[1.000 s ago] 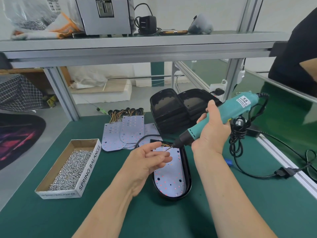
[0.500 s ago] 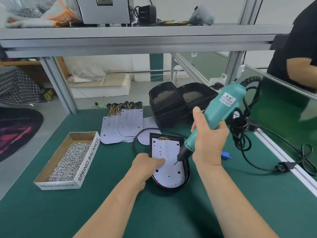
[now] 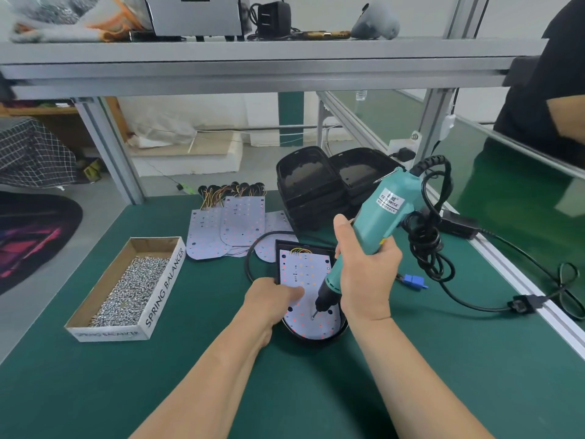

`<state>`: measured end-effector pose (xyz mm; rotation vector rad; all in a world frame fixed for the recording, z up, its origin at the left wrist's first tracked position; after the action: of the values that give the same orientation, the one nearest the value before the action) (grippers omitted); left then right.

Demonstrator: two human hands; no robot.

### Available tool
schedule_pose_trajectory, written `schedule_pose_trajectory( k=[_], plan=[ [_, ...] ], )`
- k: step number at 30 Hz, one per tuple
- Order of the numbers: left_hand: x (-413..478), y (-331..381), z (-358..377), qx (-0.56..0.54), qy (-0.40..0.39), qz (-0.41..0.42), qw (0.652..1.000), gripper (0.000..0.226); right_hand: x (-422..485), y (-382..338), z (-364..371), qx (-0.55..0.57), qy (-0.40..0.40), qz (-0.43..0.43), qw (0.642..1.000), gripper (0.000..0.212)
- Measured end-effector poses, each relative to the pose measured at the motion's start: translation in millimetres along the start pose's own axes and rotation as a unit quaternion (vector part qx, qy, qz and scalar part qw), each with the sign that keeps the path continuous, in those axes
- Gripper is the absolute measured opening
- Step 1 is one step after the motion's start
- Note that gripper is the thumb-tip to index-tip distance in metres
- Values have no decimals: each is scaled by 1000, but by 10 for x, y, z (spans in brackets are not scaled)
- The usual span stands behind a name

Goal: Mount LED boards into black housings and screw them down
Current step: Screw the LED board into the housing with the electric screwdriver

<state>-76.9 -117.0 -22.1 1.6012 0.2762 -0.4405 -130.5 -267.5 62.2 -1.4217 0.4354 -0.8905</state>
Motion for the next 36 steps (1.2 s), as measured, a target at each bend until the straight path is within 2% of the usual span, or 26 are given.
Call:
schedule_pose_trajectory(
  k=[8, 18, 20, 23, 25, 28, 31, 36],
  plan=[
    [-12, 3, 4, 0, -2, -3, 1000, 20, -20, 8, 6, 5, 0, -9, 1000, 47],
    [-7, -14, 5, -7, -14, -8, 1000, 22, -29, -19, 24, 1, -4, -11, 1000, 40],
    [-31, 0, 12, -10, -20, -9, 1000, 29, -37, -24, 36, -4, -13, -19, 1000, 38],
    [-52, 22, 32, -19, -28, -7, 999, 52, -45, -33, 68, -6, -29, -30, 999, 39],
    [-51, 21, 34, -23, -29, -4, 999, 55, -45, -31, 77, -4, -32, -32, 999, 41],
    [-29, 5, 22, -26, -28, -7, 999, 48, -41, -13, 62, 7, -32, -33, 999, 45],
    [7, -22, 3, -26, -18, -8, 999, 29, -43, 22, 68, 13, -38, -29, 999, 46],
    [23, -40, 5, -35, -14, -11, 999, 27, -53, 38, 87, 12, -41, -27, 999, 42]
  ],
)
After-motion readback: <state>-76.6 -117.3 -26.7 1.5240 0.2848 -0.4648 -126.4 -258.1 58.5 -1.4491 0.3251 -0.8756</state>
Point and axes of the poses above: each hand's wrist, its own x-axis towards the middle knuckle, its own z-axis out of the palm, y = z × x, the point moved 5 cm from there along x, towards the middle knuckle, and after that the axes turned 14 degrees about -x, right-handed, at the moved point
